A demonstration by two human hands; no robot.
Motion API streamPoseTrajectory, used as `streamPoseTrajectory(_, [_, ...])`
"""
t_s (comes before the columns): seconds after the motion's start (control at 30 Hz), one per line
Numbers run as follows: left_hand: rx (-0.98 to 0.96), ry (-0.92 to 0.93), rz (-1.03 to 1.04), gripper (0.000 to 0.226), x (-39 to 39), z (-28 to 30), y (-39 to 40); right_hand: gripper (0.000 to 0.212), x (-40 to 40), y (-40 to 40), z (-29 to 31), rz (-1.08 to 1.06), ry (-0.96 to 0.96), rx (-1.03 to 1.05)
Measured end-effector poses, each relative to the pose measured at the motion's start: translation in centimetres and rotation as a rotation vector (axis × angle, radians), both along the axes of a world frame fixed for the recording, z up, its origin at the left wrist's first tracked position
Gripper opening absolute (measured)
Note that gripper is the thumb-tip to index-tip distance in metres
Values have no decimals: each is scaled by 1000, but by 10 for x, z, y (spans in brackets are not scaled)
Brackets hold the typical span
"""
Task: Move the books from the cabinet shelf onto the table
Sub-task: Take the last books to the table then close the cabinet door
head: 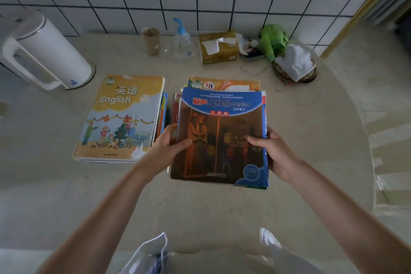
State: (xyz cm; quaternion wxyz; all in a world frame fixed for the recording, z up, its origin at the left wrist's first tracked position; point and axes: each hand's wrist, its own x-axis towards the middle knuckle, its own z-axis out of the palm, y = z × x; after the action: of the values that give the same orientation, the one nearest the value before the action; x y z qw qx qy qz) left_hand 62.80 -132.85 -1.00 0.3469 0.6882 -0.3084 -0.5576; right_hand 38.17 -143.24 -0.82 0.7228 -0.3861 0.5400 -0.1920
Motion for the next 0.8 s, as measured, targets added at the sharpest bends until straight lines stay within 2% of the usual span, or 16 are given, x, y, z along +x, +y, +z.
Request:
streamPoseTrajectory(0.07, [88, -13, -5, 36, 3, 1, -11, 22, 14, -14, 2, 11, 59, 83])
streamPoseTrajectory(0.2, [237, -20, 33, 25, 7, -14, -22, 28, 37, -33, -12, 49, 197, 166])
streamPoseTrajectory(0.33, [298, -76, 82, 29, 4, -28, -21, 39, 49, -36, -30, 69, 250, 192])
streamPoseTrajectory(0.47, [286, -140, 129, 35, 3, -32, -26, 36, 60, -36, -41, 54, 264, 176])
streamPoseTrajectory(0.67, [317, -189, 185, 41, -1, -36, -33, 33, 66, -38, -41, 103, 386, 95])
streamPoseTrajectory(0.8, [322, -279, 191, 62, -7, -37, -37, 25, 67, -39, -37, 114, 413, 36])
